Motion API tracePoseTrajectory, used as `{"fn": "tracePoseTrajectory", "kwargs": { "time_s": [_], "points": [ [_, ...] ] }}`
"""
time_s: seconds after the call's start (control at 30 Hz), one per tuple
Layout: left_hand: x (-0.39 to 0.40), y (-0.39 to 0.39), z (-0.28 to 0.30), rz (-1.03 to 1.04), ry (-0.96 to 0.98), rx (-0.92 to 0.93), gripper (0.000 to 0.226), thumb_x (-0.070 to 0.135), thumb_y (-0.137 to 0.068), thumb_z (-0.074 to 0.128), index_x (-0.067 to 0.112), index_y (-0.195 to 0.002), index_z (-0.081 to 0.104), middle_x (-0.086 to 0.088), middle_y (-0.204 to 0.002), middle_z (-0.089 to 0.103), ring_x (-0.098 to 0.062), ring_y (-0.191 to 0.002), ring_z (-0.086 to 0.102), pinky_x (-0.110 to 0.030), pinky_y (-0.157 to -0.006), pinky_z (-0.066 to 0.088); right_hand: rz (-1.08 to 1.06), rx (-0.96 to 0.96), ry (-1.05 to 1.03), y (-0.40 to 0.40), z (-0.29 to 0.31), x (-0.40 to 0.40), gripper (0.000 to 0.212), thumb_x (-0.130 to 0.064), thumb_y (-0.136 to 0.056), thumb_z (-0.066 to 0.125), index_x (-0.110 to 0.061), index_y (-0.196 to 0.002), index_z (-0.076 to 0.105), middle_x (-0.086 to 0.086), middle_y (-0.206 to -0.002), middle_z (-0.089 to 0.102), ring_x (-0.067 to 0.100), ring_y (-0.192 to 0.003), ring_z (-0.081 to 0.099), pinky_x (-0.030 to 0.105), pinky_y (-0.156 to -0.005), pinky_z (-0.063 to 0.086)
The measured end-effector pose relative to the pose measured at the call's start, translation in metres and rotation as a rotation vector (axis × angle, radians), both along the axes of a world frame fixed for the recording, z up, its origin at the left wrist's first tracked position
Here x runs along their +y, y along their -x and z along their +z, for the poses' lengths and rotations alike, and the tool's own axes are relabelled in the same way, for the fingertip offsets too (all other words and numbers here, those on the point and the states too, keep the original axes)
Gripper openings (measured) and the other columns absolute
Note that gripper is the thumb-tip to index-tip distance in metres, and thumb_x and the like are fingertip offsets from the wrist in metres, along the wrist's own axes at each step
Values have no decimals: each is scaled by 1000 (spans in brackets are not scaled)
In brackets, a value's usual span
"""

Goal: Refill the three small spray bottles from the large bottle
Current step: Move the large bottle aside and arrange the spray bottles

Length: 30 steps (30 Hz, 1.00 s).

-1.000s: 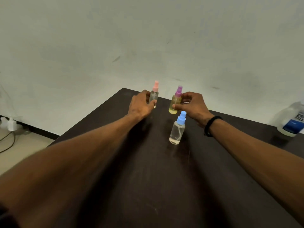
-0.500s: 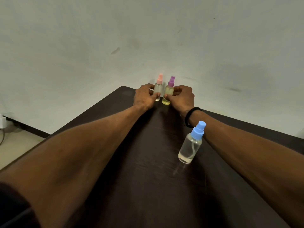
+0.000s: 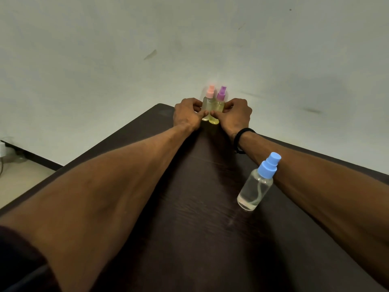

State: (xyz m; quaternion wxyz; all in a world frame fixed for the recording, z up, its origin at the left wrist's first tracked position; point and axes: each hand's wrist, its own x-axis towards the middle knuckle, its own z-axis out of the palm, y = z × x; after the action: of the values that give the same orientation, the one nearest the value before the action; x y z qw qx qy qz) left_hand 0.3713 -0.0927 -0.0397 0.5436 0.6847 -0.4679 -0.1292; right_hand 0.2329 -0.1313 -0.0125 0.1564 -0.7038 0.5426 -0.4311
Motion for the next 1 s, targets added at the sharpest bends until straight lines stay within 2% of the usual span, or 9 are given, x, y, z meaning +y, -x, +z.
{"fn": "tracePoseTrajectory", "kwargs": {
  "time_s": [0.13, 0.23, 0.33, 0.4, 0.53, 0.63, 0.8, 0.87, 1.0],
  "points": [
    [3, 0, 0, 3, -14, 0, 44, 33, -83, 89, 15, -121, 75, -2, -107, 80, -18, -100, 75, -39, -96, 61, 9, 44, -60, 11, -1, 2, 51, -46, -74, 94, -11, -104, 72, 6, -103, 72, 24, -99, 68, 34, -80, 56],
    [11, 2, 1, 17, -30, 3, 53, 34, -82, 89, 15, -129, 71, -3, -116, 76, -20, -106, 72, -36, -100, 58, 86, 49, -78, 46, 2, 22, 36, -30, -81, 89, -10, -108, 77, 4, -101, 75, 21, -101, 71, 36, -96, 59],
    [24, 3, 1, 23, -34, -2, 47, 28, -88, 84, 15, -131, 69, -5, -118, 72, -19, -107, 69, -33, -102, 56, 160, 22, -144, 94, 4, 47, 14, -9, -88, 76, -14, -101, 79, 1, -94, 80, 20, -92, 78, 42, -96, 63],
    [38, 6, 0, 18, -36, -20, 40, 26, -91, 82, 16, -127, 69, -3, -110, 73, -17, -101, 70, -32, -100, 57, 238, -31, -244, 124, 9, 72, 21, 6, -89, 69, -10, -101, 77, 8, -95, 81, 24, -91, 79, 43, -92, 65],
    [73, 16, -1, -5, -45, -65, 32, 26, -92, 80, 18, -122, 72, 3, -100, 72, -12, -95, 70, -29, -97, 58, 411, -58, -370, 168, 24, 139, 33, 19, -90, 66, -4, -111, 76, 14, -104, 81, 19, -92, 80, 20, -72, 62],
    [103, 26, -1, -29, -59, -107, 32, 28, -93, 79, 18, -123, 72, 4, -98, 72, -10, -94, 70, -29, -97, 59, 585, -82, -475, 188, 28, 180, 54, 25, -86, 68, -16, -122, 73, 9, -113, 80, 23, -103, 79, 27, -86, 63],
    [151, 42, 2, -92, -75, -195, 27, 28, -96, 75, 18, -121, 73, 4, -98, 74, -10, -93, 70, -32, -96, 60, 647, -45, -516, 190, 33, 224, 75, -8, -78, 91, -24, -143, 59, -3, -125, 77, 18, -114, 75, 34, -101, 58],
    [165, 48, 2, -111, -76, -229, 24, 28, -97, 72, 18, -119, 74, 5, -96, 74, -9, -91, 70, -34, -94, 61, 575, -53, -452, 183, 30, 231, 73, -20, -72, 96, -23, -139, 65, -6, -120, 79, 16, -110, 76, 35, -102, 58],
    [185, 58, 3, -132, -60, -259, 22, 29, -97, 71, 18, -115, 75, 5, -95, 74, -8, -88, 69, -33, -91, 62, 451, -49, -339, 172, 22, 233, 48, -31, -75, 95, -22, -119, 77, -8, -108, 81, 11, -103, 77, 42, -103, 59]
  ]
}}
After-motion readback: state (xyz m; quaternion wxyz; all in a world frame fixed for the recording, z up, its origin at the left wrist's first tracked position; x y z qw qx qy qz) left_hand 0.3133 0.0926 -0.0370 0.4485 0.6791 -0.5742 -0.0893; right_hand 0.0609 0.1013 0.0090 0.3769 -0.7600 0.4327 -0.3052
